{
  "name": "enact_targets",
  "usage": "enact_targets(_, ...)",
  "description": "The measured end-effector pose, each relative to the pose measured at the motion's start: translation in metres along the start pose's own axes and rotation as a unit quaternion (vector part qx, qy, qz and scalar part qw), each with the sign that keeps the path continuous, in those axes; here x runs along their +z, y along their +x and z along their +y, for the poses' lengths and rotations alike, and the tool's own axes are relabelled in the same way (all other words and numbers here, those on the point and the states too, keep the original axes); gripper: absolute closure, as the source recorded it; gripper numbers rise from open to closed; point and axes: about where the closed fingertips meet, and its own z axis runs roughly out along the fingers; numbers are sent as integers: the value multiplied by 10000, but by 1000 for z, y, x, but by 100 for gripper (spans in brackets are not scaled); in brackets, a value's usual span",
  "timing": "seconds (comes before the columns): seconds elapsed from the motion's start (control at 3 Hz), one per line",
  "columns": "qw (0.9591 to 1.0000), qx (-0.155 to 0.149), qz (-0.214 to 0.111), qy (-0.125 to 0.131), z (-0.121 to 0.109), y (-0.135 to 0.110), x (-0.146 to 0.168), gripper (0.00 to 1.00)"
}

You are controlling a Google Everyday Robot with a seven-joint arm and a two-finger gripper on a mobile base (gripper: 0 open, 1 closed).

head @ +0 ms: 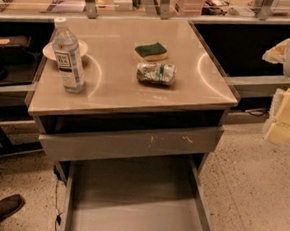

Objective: Place blue plastic bottle into middle drawer

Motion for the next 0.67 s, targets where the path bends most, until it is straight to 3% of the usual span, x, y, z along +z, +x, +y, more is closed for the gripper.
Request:
enact_targets(0.33, 10000, 0, -1, 0, 0, 0, 0, 0)
enact_targets(0.67, 9989, 309, -353, 40, -13, -16, -1, 0)
